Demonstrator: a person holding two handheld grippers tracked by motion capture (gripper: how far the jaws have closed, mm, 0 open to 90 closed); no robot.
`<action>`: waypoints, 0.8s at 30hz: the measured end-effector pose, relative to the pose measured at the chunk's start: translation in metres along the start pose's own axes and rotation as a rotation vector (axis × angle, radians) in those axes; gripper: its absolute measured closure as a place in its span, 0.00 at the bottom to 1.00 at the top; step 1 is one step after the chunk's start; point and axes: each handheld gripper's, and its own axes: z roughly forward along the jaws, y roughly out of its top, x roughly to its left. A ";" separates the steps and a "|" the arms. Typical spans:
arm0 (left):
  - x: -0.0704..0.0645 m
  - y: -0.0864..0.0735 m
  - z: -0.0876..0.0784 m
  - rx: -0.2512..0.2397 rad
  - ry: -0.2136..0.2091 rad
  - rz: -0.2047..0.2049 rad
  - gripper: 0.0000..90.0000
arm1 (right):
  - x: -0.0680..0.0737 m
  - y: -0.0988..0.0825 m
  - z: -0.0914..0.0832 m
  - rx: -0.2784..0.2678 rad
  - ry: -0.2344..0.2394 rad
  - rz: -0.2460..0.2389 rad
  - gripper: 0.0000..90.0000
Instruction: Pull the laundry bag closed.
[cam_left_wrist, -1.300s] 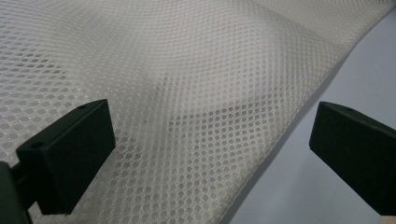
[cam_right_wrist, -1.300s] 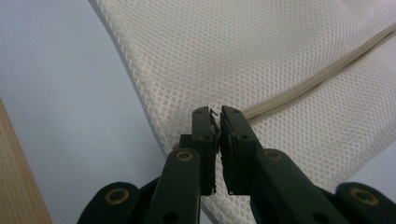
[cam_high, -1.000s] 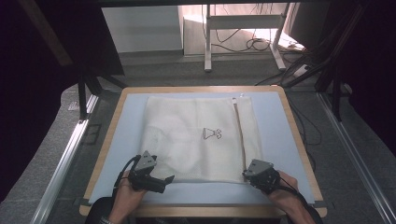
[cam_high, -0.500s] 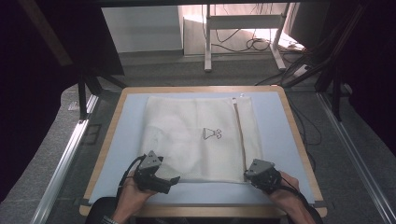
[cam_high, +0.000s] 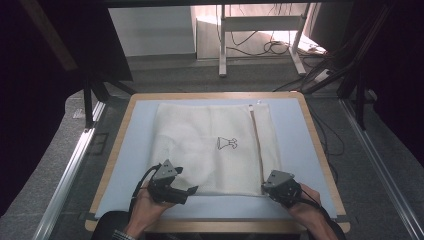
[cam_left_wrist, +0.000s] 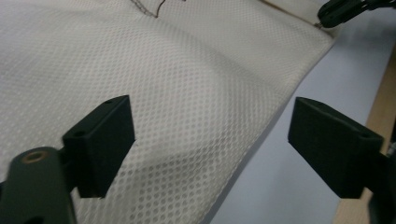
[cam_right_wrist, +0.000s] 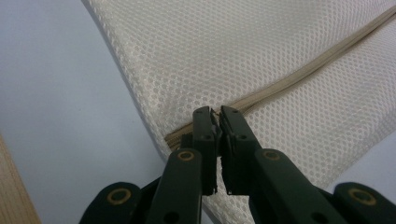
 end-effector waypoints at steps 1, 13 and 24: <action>0.000 0.001 0.001 -0.003 -0.005 0.002 0.19 | 0.000 0.000 0.000 0.000 0.000 0.000 0.93; -0.016 0.016 0.024 0.036 -0.075 0.088 0.49 | -0.001 0.001 0.001 0.002 0.002 0.006 0.93; -0.024 0.026 0.041 0.071 -0.076 0.103 0.68 | -0.002 0.001 0.001 0.004 -0.005 0.004 0.91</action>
